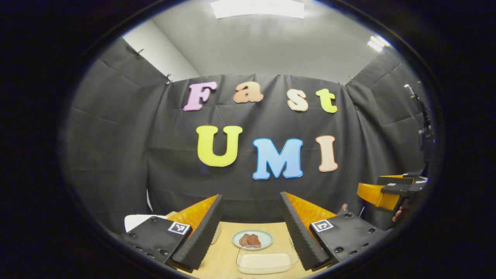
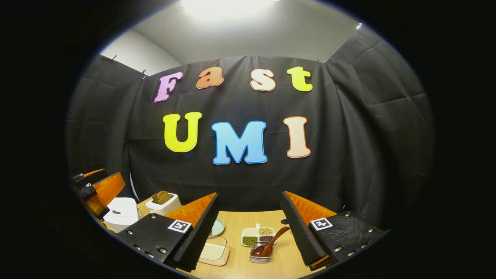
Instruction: Close the left gripper, press the button to open the rice cooker; take a wooden spoon from the chopstick holder with the right hand, scoop a spoonful of rice and pour it into the rice cooker, then put the wooden spoon back into the chopstick holder.
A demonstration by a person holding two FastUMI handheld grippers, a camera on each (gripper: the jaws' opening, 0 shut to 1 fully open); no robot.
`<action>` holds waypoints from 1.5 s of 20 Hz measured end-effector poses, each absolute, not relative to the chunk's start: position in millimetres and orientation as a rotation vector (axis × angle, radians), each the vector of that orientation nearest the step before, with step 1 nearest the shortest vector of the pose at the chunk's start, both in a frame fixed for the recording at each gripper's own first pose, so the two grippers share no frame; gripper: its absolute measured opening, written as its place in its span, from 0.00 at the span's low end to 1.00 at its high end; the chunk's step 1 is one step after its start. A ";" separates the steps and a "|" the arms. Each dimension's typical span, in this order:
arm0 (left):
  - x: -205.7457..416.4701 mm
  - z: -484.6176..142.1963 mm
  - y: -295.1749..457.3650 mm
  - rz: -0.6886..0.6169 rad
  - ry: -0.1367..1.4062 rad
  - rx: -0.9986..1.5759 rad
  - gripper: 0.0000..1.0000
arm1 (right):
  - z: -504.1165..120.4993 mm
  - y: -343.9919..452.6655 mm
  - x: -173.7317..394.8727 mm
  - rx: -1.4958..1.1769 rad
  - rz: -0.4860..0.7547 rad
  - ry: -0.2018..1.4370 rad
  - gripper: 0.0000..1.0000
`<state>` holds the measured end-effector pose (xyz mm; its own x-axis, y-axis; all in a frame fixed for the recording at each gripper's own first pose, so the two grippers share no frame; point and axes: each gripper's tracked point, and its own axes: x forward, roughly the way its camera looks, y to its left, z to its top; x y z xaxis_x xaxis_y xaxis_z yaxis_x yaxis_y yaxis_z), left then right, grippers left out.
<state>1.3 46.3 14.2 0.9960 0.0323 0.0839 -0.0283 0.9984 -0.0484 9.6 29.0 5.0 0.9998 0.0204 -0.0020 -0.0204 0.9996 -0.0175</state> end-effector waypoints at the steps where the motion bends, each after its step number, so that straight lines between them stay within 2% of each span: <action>1: 0.8 11.2 49.5 0.035 -0.078 -0.047 1.00 | 4.0 30.8 9.3 -0.021 0.025 0.003 0.96; 2: 2.0 8.3 52.8 0.038 -0.071 -0.048 1.00 | 2.9 32.5 8.1 -0.024 0.030 0.004 0.96; 3: 1.8 6.0 57.7 0.044 -0.063 -0.051 1.00 | 2.0 35.2 7.8 -0.025 0.036 0.007 0.92; 4: 1.6 2.0 63.2 0.048 -0.054 -0.057 1.00 | 0.0 38.1 6.7 -0.026 0.044 0.012 0.96; 6: 4.8 -9.2 78.1 0.063 -0.023 -0.083 0.97 | -2.0 42.1 4.8 -0.034 0.055 0.017 0.96; 9: 7.5 -24.6 111.4 0.113 0.018 -0.124 0.83 | -6.9 47.5 2.5 -0.044 0.071 0.031 0.96; 10: 10.7 -29.9 125.1 0.133 0.034 -0.133 0.73 | -9.9 49.5 1.5 -0.048 0.077 0.038 0.92; 11: 12.4 -37.2 135.3 0.143 0.058 -0.151 0.65 | -13.6 50.7 1.1 -0.049 0.081 0.049 0.92; 12: 12.3 -47.4 145.8 0.156 0.089 -0.180 0.51 | -17.4 52.7 0.3 -0.048 0.084 0.057 0.96; 13: 12.2 -55.3 158.9 0.180 0.112 -0.201 0.31 | -18.7 55.2 -0.9 -0.049 0.086 0.061 1.00; 14: 11.5 -63.5 174.1 0.207 0.128 -0.208 0.22 | -21.3 57.8 -1.6 -0.051 0.088 0.065 0.96; 16: 9.9 -75.4 198.5 0.243 0.170 -0.201 0.12 | -29.6 64.4 -3.1 -0.054 0.099 0.080 0.96; 19: 14.2 -106.0 223.4 0.232 0.262 -0.191 0.09 | -39.4 69.9 -4.4 -0.064 0.113 0.102 0.96; 20: 18.3 -117.5 233.1 0.235 0.295 -0.186 0.09 | -44.0 71.4 -4.6 -0.064 0.116 0.110 0.92; 21: 21.2 -129.4 243.1 0.237 0.334 -0.194 0.08 | -46.3 71.9 -4.4 -0.063 0.116 0.117 0.96; 22: 23.8 -141.7 250.0 0.235 0.374 -0.220 0.07 | -49.6 71.3 -4.1 -0.062 0.115 0.124 0.92; 24: 32.0 -156.8 268.4 0.246 0.420 -0.235 0.09 | -58.0 68.3 -3.6 -0.067 0.106 0.142 0.92; 25: 36.8 -162.5 278.1 0.255 0.439 -0.226 0.09 | -61.0 66.9 -3.5 -0.066 0.103 0.152 0.96; 26: 40.0 -171.0 288.3 0.267 0.459 -0.218 0.09 | -64.5 65.7 -1.7 -0.064 0.099 0.160 0.92; 27: 42.6 -179.9 296.2 0.279 0.483 -0.221 0.10 | -68.5 63.8 -0.1 -0.064 0.094 0.171 0.92; 28: 47.2 -188.7 301.4 0.281 0.506 -0.241 0.10 | -72.4 62.3 0.4 -0.064 0.090 0.181 0.96; 29: 50.2 -197.3 303.2 0.282 0.527 -0.270 0.09 | -73.9 61.3 1.9 -0.062 0.086 0.189 0.96; 30: 52.6 -205.5 305.3 0.288 0.541 -0.286 0.09 | -75.2 60.7 3.3 -0.060 0.081 0.194 0.92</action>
